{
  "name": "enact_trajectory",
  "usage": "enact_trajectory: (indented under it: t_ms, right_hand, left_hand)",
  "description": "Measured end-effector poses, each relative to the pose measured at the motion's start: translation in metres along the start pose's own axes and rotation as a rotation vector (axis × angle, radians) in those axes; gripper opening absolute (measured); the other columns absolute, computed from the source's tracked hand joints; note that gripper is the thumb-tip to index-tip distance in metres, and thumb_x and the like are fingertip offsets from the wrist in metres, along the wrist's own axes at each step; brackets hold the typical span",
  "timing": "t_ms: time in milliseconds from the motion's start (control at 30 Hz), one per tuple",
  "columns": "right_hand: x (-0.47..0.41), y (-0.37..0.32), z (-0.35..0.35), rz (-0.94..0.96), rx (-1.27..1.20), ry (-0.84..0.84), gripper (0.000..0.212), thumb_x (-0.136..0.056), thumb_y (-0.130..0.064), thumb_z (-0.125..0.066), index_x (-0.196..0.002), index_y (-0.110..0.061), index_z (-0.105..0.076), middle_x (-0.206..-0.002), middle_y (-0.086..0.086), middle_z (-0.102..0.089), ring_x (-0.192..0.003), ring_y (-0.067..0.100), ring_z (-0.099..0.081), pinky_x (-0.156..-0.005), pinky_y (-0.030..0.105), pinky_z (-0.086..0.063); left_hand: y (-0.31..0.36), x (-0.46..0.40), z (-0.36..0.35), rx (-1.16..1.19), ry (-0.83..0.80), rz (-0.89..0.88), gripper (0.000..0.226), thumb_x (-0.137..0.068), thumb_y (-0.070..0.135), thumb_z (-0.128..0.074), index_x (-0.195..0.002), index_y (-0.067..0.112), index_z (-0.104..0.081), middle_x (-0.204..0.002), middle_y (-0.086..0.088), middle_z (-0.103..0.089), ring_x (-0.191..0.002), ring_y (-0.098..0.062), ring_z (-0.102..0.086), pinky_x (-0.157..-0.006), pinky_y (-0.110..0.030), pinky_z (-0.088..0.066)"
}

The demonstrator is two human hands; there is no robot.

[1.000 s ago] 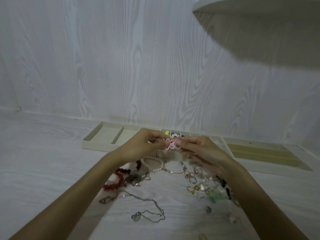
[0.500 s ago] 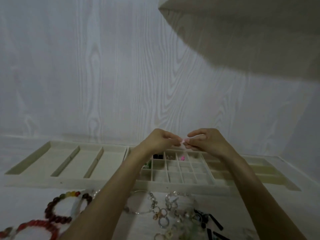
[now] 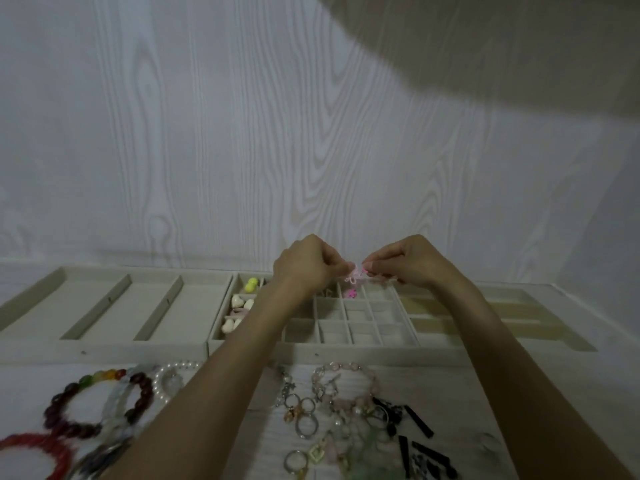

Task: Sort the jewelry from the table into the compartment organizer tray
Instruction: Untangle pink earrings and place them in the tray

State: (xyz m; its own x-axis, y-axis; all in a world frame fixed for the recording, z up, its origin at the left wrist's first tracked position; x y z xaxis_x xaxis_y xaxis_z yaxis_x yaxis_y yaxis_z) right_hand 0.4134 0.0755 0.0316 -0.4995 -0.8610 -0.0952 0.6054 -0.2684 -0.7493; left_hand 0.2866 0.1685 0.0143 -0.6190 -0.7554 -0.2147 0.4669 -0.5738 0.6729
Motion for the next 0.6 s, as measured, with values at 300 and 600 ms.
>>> enact_trajectory:
  t_ms: [300, 600]
  right_hand:
    - [-0.002, 0.010, -0.027, -0.013, 0.111, -0.064, 0.011, -0.083, -0.016, -0.070, -0.090, -0.012, -0.077, -0.071, 0.003, -0.070, -0.054, 0.004, -0.055, -0.050, 0.013, -0.041]
    - [-0.008, 0.012, -0.036, 0.016, 0.332, -0.032, 0.014, -0.087, -0.019, -0.066, -0.095, -0.013, -0.076, -0.093, 0.004, -0.073, -0.076, 0.015, -0.065, -0.072, 0.031, -0.053]
  left_hand:
    - [-0.008, -0.001, -0.019, -0.145, -0.082, -0.034, 0.016, -0.079, 0.041, -0.071, -0.088, 0.028, -0.076, -0.097, 0.002, -0.071, -0.108, -0.013, -0.052, -0.088, -0.035, -0.050]
    - [-0.001, 0.000, -0.018, -0.236, -0.013, -0.030, 0.019, -0.082, 0.037, -0.069, -0.094, 0.025, -0.076, -0.100, 0.001, -0.066, -0.111, -0.015, -0.043, -0.074, -0.029, -0.038]
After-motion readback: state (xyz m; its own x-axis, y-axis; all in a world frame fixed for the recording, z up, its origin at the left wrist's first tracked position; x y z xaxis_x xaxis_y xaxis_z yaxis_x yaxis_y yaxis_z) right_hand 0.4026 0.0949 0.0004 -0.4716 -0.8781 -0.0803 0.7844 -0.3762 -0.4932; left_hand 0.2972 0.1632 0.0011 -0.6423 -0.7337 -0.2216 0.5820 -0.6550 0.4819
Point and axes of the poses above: each hand's wrist, its own x-axis away from the middle knuckle, its own z-axis out of the back of the hand, y = z × x, the point moved 9 cm from there along -x, towards the middle knuckle
